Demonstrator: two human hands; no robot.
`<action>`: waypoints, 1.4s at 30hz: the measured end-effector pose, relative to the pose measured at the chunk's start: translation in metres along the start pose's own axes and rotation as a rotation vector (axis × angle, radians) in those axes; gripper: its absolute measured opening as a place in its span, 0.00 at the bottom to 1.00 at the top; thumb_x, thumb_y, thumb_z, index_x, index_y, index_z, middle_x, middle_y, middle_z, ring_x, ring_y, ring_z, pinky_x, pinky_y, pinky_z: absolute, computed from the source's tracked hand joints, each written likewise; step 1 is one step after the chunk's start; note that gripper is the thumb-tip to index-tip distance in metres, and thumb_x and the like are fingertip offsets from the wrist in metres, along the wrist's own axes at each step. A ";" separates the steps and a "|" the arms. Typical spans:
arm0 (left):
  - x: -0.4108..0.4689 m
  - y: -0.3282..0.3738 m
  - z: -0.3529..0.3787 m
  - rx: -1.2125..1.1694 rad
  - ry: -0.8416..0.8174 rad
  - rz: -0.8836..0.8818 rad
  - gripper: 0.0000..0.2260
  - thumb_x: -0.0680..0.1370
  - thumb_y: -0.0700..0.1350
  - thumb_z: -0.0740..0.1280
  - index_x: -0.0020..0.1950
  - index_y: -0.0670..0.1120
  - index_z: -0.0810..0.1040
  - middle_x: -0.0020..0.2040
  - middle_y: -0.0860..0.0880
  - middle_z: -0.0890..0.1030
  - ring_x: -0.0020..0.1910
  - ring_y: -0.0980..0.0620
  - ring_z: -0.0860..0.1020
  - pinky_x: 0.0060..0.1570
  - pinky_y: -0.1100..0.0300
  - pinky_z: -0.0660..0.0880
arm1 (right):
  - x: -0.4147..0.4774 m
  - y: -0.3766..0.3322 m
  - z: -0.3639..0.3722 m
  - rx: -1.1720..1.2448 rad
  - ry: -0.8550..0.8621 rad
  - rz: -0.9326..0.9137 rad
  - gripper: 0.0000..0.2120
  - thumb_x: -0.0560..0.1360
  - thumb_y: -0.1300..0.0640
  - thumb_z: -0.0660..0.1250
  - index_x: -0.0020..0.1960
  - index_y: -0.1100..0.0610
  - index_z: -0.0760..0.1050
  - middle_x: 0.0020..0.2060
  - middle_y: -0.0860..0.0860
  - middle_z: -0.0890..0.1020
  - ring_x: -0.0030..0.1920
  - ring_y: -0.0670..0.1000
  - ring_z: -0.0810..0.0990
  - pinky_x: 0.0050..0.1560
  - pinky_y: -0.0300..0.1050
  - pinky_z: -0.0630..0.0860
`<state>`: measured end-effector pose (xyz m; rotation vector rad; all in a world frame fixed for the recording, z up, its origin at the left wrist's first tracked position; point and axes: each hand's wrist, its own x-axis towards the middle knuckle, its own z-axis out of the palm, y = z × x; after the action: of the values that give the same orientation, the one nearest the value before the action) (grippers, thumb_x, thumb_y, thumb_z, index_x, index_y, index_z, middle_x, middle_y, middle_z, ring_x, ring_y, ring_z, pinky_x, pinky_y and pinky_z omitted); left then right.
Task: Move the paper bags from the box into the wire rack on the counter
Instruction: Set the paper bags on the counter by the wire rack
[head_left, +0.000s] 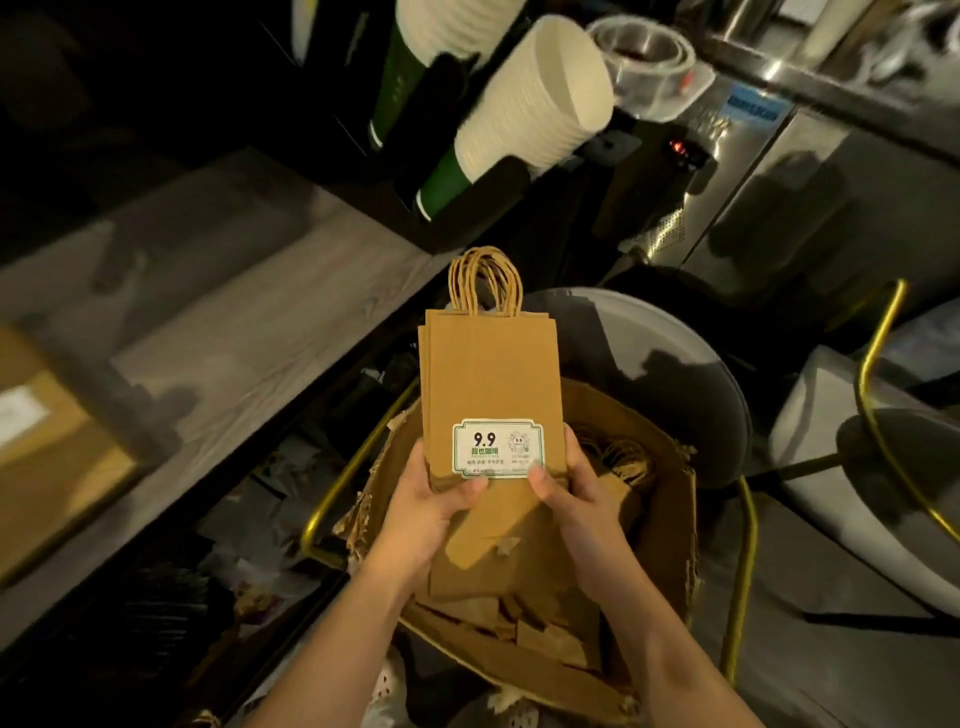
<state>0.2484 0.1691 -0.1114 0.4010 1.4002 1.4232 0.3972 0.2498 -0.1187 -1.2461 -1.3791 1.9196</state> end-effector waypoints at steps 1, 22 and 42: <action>-0.005 0.010 -0.005 -0.001 0.017 0.018 0.30 0.67 0.42 0.75 0.66 0.55 0.69 0.57 0.52 0.82 0.57 0.52 0.80 0.54 0.52 0.76 | -0.001 -0.010 0.010 -0.009 -0.018 -0.011 0.30 0.73 0.49 0.72 0.71 0.38 0.65 0.64 0.41 0.77 0.64 0.47 0.75 0.66 0.54 0.72; -0.041 0.165 -0.137 0.022 0.219 0.266 0.28 0.64 0.48 0.78 0.60 0.60 0.70 0.57 0.53 0.82 0.56 0.52 0.80 0.57 0.50 0.76 | 0.022 -0.135 0.191 -0.201 -0.264 -0.259 0.28 0.77 0.50 0.66 0.73 0.37 0.62 0.63 0.38 0.77 0.65 0.44 0.74 0.66 0.54 0.73; 0.040 0.165 -0.223 0.335 0.431 0.372 0.35 0.74 0.35 0.70 0.64 0.66 0.55 0.63 0.58 0.72 0.66 0.60 0.70 0.68 0.58 0.68 | 0.116 -0.120 0.293 -0.452 -0.229 -0.173 0.32 0.81 0.51 0.60 0.79 0.50 0.45 0.62 0.42 0.66 0.61 0.43 0.66 0.60 0.39 0.66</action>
<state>-0.0199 0.1250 -0.0423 0.6193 2.0060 1.6392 0.0716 0.2425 -0.0310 -1.0701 -2.0540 1.7273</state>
